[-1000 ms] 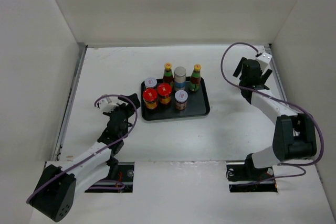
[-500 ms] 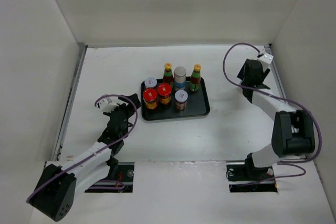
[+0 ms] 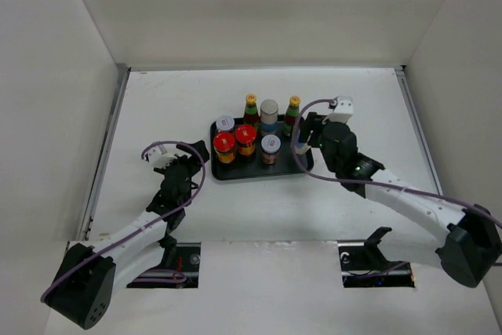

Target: Organize the condiment bottles

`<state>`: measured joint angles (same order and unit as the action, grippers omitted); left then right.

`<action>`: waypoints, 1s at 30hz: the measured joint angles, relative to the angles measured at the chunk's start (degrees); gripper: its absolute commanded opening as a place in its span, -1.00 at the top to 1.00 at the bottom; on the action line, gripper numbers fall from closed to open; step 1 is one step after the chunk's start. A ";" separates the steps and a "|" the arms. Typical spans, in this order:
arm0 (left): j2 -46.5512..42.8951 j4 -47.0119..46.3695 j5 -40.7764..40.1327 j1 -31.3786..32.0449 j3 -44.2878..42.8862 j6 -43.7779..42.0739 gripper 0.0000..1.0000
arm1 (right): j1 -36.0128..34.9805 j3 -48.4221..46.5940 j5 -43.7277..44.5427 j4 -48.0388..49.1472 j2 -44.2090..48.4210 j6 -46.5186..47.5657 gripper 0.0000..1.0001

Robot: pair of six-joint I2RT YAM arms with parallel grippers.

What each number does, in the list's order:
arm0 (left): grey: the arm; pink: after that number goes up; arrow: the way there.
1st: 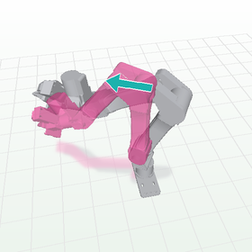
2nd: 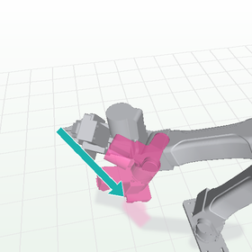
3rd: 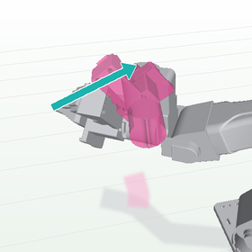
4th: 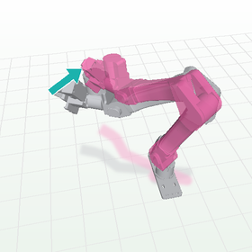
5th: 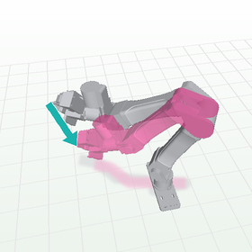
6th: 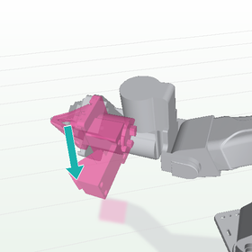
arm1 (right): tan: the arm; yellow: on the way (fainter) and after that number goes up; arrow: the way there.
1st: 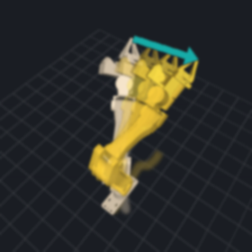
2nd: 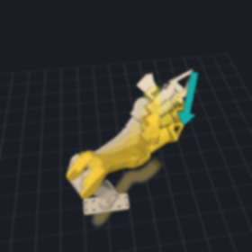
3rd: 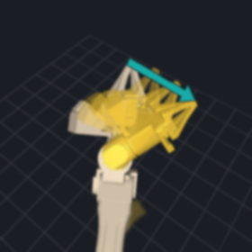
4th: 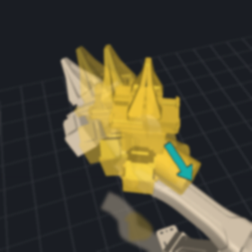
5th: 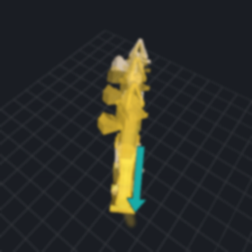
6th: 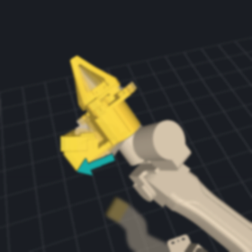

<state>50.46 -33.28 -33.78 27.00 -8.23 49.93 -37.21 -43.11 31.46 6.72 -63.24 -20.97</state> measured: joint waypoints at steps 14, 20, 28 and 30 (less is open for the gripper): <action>3.13 -0.13 0.02 -0.81 0.00 0.11 -0.74 | -7.15 -1.07 3.98 9.27 -19.41 2.82 -1.00; 3.37 0.09 -0.09 -2.14 0.00 0.02 -0.96 | -7.52 -0.48 4.72 9.70 -14.08 3.48 -1.00; 2.23 0.76 -0.15 -3.74 0.00 -0.55 -1.00 | -1.11 7.32 7.06 13.44 2.93 -0.11 -1.00; 1.27 1.03 0.24 -3.74 0.00 -0.74 -1.00 | 2.12 10.38 7.61 13.55 4.00 -2.75 -1.00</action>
<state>51.72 -32.25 -33.54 23.27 -8.23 49.19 -35.09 -32.73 39.07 20.27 -59.24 -23.73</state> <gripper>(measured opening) 0.997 0.999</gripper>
